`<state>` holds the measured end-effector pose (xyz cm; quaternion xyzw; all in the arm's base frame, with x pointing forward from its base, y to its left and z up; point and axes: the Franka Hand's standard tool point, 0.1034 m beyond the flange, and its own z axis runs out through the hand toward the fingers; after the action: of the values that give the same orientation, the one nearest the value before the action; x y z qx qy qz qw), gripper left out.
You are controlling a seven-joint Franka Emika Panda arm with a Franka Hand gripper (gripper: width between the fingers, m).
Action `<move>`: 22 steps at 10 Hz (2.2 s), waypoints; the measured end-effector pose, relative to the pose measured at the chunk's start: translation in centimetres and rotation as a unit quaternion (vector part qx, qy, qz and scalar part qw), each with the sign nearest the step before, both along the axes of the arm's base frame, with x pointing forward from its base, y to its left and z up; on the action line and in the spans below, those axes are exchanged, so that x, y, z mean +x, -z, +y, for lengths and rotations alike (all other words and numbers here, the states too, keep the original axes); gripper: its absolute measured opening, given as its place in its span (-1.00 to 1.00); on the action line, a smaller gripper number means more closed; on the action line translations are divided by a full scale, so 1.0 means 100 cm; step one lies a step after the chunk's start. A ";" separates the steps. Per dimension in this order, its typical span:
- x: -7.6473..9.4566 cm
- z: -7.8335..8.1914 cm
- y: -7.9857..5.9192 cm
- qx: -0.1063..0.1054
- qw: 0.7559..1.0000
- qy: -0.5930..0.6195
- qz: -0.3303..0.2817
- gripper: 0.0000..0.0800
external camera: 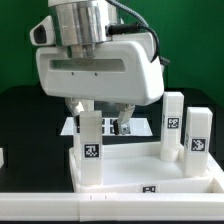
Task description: Assemble desk
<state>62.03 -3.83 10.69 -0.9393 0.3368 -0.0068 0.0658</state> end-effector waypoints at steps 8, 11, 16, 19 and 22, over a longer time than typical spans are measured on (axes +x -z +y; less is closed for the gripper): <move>0.011 -0.010 -0.006 -0.046 0.994 -0.095 -0.024 -0.29; 0.011 -0.010 -0.007 -0.025 0.983 0.184 0.006 -0.29; 0.009 -0.018 -0.004 0.024 0.909 0.415 0.024 -0.29; 0.015 -0.012 -0.007 -0.001 0.977 0.214 -0.003 0.40; 0.014 -0.006 -0.005 -0.012 0.998 0.060 -0.016 0.61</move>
Offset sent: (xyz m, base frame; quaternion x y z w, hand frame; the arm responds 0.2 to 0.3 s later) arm 0.0000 0.0000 0.0000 0.0000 0.0000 0.0650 0.9979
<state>63.39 -4.40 11.18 -0.9177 0.3918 -0.0295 0.0596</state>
